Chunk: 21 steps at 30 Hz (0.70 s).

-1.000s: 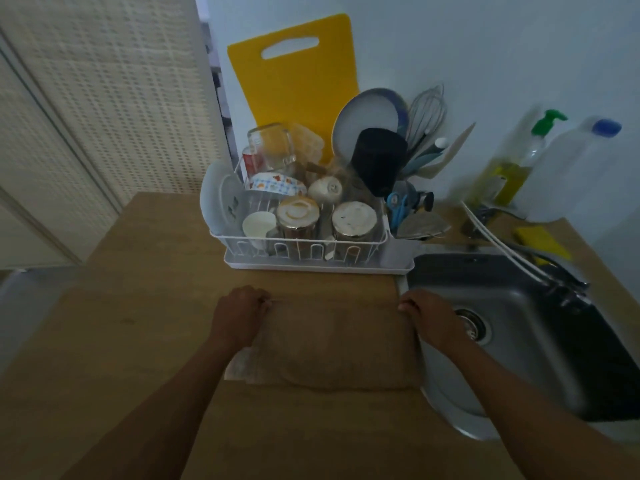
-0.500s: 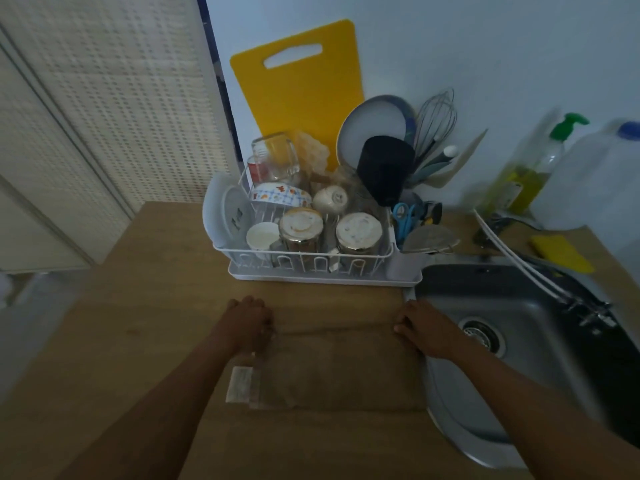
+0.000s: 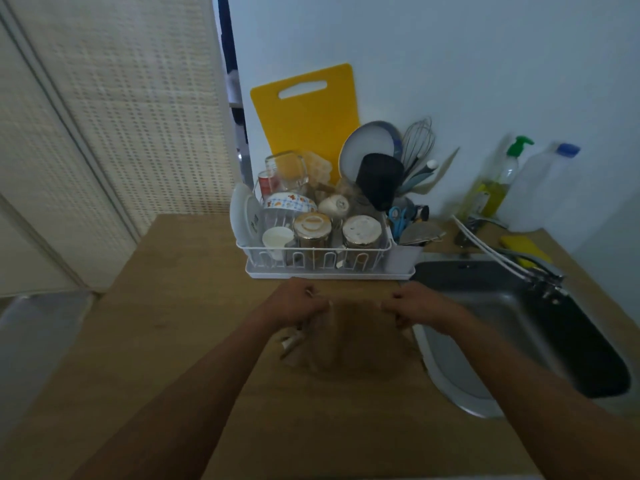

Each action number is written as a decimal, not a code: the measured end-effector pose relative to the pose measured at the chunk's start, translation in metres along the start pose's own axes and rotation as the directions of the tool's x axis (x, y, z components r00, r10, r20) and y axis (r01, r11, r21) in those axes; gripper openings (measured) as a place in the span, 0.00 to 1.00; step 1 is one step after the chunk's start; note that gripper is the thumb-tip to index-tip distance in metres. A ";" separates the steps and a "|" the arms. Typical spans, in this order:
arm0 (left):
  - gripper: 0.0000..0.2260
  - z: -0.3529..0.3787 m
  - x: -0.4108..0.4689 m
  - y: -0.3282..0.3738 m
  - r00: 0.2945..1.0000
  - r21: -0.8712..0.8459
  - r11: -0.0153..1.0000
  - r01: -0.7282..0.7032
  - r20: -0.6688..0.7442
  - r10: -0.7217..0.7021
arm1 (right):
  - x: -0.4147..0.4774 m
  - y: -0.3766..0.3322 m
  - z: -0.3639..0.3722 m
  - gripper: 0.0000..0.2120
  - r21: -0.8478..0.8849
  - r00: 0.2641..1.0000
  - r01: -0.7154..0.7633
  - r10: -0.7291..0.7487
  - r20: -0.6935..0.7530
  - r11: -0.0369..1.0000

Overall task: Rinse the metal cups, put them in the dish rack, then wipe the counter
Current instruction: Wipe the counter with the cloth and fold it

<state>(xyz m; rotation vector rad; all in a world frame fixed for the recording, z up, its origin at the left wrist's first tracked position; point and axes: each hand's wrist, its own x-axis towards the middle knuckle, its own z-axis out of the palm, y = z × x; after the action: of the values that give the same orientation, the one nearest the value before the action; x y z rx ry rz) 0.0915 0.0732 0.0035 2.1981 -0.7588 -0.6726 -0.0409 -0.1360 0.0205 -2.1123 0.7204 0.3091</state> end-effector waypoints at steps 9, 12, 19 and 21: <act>0.14 0.025 -0.032 0.049 0.994 -0.194 0.980 -0.042 -0.105 0.022 | -0.039 -0.053 0.041 0.12 0.210 0.969 0.159 -0.112 -0.219 0.965; 0.14 0.019 -0.038 0.051 0.997 -0.372 0.927 0.056 -0.035 -0.074 | -0.046 -0.056 0.045 0.13 0.090 0.947 0.204 -0.173 -0.271 0.975; 0.12 0.018 -0.050 0.044 0.964 -0.720 0.641 0.264 0.196 -0.178 | -0.047 -0.054 0.057 0.21 0.392 0.977 0.173 -0.106 -0.187 0.904; 0.06 0.016 -0.051 0.041 0.953 -0.714 0.631 0.303 0.222 -0.206 | -0.042 -0.042 0.056 0.24 0.542 0.983 0.113 -0.014 -0.184 0.833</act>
<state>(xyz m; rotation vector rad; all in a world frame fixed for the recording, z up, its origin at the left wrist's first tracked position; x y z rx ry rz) 0.0327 0.0776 0.0365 1.4984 -0.1381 -1.0478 -0.0477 -0.0561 0.0335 -1.6102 0.7320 -0.1197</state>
